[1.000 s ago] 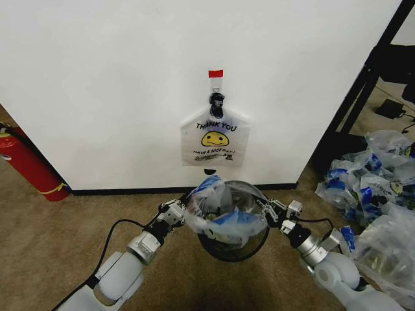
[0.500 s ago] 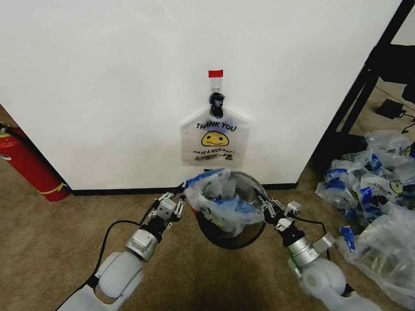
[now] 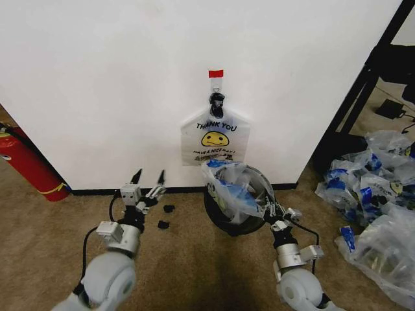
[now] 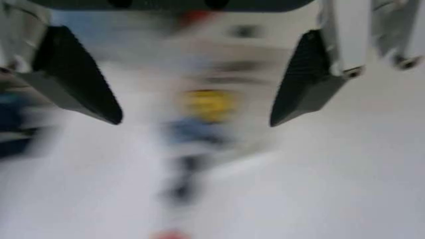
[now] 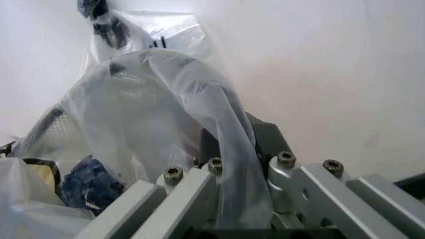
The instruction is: Pick up the garbage bag from the wall and place it over the trash bin.
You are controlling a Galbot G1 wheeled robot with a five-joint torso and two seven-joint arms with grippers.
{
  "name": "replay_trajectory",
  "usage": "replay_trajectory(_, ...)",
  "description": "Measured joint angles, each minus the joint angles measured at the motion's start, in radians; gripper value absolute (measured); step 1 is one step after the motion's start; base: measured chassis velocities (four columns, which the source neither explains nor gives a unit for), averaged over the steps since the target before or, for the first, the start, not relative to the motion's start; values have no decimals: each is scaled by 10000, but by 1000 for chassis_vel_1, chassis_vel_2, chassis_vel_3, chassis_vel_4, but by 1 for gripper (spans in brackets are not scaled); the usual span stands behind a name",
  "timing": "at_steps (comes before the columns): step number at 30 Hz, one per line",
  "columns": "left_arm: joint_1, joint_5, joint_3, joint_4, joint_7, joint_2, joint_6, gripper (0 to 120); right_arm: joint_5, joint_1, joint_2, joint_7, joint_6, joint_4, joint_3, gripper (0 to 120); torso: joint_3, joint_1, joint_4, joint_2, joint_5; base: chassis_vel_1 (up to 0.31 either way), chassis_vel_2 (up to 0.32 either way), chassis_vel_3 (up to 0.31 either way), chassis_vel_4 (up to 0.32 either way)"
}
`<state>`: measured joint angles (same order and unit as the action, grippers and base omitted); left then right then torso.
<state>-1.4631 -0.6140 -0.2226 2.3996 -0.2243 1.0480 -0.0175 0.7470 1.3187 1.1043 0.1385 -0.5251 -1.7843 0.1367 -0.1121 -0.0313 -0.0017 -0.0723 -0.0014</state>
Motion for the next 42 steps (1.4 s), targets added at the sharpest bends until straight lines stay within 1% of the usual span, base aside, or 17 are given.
replay_trajectory(2, -166, 13, 101, 202, 312, 77, 45, 94, -118, -27, 16, 1, -37, 62, -27, 1, 0, 1, 5, 0, 2, 0, 0, 0, 0)
replay_trajectory(4, -748, 853, 692, 583, 1380, 406, 266, 99, -548, -122, 46, -16, -125, 230, -125, 1, 0, 1, 6, 0, 0, 0, 0, 0, 0)
replay_trajectory(6, -857, 2213, 1106, 312, 1813, 629, 214, 100, -958, -185, 46, -104, -200, 338, -153, 1, 0, 0, 5, 0, -2, 0, 0, 0, 0)
replay_trajectory(8, -697, 4552, 1091, -464, 2331, 822, -282, 100, -1551, -239, 23, -255, -303, 466, -156, 1, -1, 0, 3, 0, -4, 0, 0, 0, 0)
replay_trajectory(9, -697, 4552, 1091, -464, 2331, 822, -282, 100, -1551, -239, 23, -255, -303, 466, -156, 1, -1, 0, 3, 0, -4, 0, 0, 0, 0)
replay_trajectory(11, -404, 6522, 910, -1023, 2842, 759, -707, 100, -2131, -271, -45, -413, -384, 548, -152, 1, -3, 0, 0, 0, -7, 0, 0, 0, 0)
replay_trajectory(12, -288, 6940, 911, -1128, 2958, 642, -684, 100, -2387, -291, -84, -540, -443, 592, -143, 1, -2, 0, 0, 0, -6, 0, 0, 0, 0)
replay_trajectory(16, 306, 7083, 996, -1323, 2841, 69, 102, 98, -3317, -355, -203, -958, -691, 794, -55, 1, -3, 0, 0, 0, -5, 0, 0, 0, 0)
replay_trajectory(18, 356, 7082, 989, -1354, 2823, 18, 175, 98, -3387, -365, -212, -990, -720, 818, -42, 1, -3, 0, 0, 0, -5, 0, 0, 0, 0)
replay_trajectory(21, 470, 7172, 978, -1546, 2626, -277, 763, 92, -3732, -438, -256, -1155, -918, 944, 54, 1, -2, 0, 1, 0, -5, 0, 0, 0, 0)
replay_trajectory(22, 419, 7714, 966, -1785, 2542, -392, 1086, 79, -3985, -516, -274, -1219, -1032, 971, 136, 1, -3, 0, 3, 0, -5, 0, 0, 0, 0)
replay_trajectory(26, 418, 8455, 928, -1917, 2628, -404, 1126, 65, -4341, -579, -303, -1296, -1160, 955, 241, 1, -3, 0, 2, 0, -6, 0, 0, 0, 0)
replay_trajectory(27, 418, 8455, 928, -1917, 2628, -404, 1126, 65, -4341, -579, -303, -1296, -1160, 955, 241, 1, -3, 0, 2, 0, -6, 0, 0, 0, 0)
replay_trajectory(32, 359, 8733, 899, -1849, 2638, -499, 1142, 43, -4641, -505, -314, -1321, -1220, 808, 326, 1, -3, 0, 2, 0, -5, 0, 0, 0, 0)
replay_trajectory(35, 271, 8733, 897, -1743, 2638, -527, 1136, 36, -4673, -501, -309, -1303, -1221, 800, 355, 1, -3, 0, 2, 0, -5, 0, 0, 0, 0)
replay_trajectory(40, 196, 8686, 878, -1633, 2667, -555, 1107, 13, -4778, -488, -247, -1226, -1219, 761, 359, 1, -2, 0, 2, 0, -5, 0, 0, 0, 0)
replay_trajectory(42, 200, 8667, 868, -1637, 2672, -577, 1105, 8, -4805, -479, -240, -1222, -1217, 748, 363, 1, -2, 0, 2, 0, -5, 0, 0, 0, 0)
